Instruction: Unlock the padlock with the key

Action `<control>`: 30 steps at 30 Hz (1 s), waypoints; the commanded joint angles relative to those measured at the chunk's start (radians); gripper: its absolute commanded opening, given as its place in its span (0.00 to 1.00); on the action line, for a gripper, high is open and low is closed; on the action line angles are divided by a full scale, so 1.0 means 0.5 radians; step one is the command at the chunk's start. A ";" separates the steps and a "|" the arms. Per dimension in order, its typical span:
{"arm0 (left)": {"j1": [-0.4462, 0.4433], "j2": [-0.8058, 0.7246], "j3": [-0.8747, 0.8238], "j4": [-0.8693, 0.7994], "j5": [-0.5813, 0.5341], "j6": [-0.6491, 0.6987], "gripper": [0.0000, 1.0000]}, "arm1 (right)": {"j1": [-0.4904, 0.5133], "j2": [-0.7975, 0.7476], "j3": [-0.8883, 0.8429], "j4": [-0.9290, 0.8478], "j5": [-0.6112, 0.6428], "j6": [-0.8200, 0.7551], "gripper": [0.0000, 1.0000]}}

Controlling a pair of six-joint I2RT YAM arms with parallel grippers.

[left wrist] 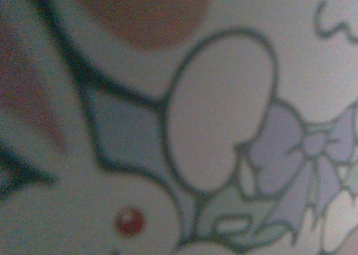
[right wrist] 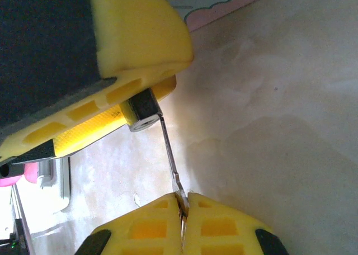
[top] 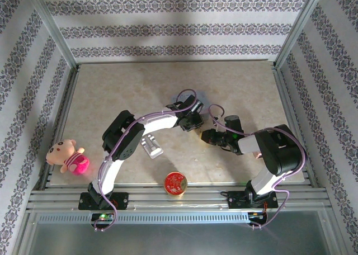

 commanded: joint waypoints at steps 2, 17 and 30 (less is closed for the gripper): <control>0.041 -0.137 -0.115 -0.006 0.012 -0.042 0.06 | -0.008 -0.025 -0.023 -0.020 0.021 -0.012 0.00; 0.184 -0.371 -0.473 0.126 -0.172 -0.123 0.05 | 0.208 0.055 0.047 -0.019 0.050 -0.053 0.00; 0.196 -0.343 -0.473 0.191 -0.043 -0.188 0.06 | 0.343 0.058 0.103 -0.006 0.096 -0.098 0.00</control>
